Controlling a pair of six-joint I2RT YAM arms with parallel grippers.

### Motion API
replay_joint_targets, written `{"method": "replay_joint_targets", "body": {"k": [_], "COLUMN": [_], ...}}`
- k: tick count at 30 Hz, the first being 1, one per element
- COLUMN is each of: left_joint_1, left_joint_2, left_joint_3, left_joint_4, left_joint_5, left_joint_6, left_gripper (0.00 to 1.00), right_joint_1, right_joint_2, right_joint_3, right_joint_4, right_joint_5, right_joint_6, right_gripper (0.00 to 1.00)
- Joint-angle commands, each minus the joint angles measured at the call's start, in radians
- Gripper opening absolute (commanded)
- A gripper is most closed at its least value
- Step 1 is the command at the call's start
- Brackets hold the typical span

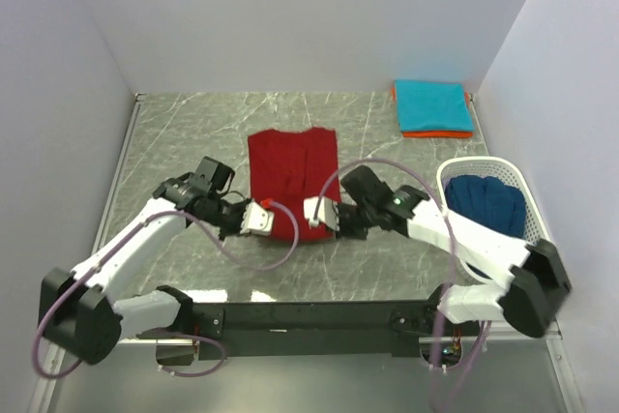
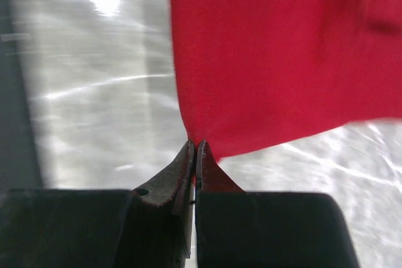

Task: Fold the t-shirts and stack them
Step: Fold the tshirt

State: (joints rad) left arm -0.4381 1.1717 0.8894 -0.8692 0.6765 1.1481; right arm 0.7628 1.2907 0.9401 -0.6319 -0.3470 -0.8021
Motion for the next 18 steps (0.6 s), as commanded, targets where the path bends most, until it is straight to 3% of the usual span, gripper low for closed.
{"method": "replay_joint_targets", "body": {"k": [1,4,8,12,18], "left_joint_1": [-0.014,-0.01,0.065,0.2,0.256], "left_joint_2": [-0.081,-0.066,0.041,0.274,0.636], "left_joint_3": [0.015,0.093,0.23,0.388,0.673], "left_joint_4": [-0.292,-0.3,-0.278,-0.193,-0.107], "left_joint_5": [0.115,0.11,0.144,0.198,0.229], "left_joint_6": [0.067,-0.032,-0.051,-0.108,-0.256], "left_gripper": [0.01,0.0,0.0,0.01,0.01], "right_joint_1": [0.056,0.037,-0.091,-0.201,-0.312], "right_joint_2": [-0.129,-0.14,-0.006,0.18,0.478], "right_joint_3": [-0.004,0.041,0.143,0.294,0.551], "right_joint_4": [-0.135,-0.14,-0.14,-0.153,-0.149], "right_joint_5": [-0.041,-0.003,-0.032,-0.07,-0.09], "right_joint_6": [0.078,0.086,-0.018,-0.062,-0.1], "right_gripper": [0.0,0.0,0.0,0.0,0.0]}}
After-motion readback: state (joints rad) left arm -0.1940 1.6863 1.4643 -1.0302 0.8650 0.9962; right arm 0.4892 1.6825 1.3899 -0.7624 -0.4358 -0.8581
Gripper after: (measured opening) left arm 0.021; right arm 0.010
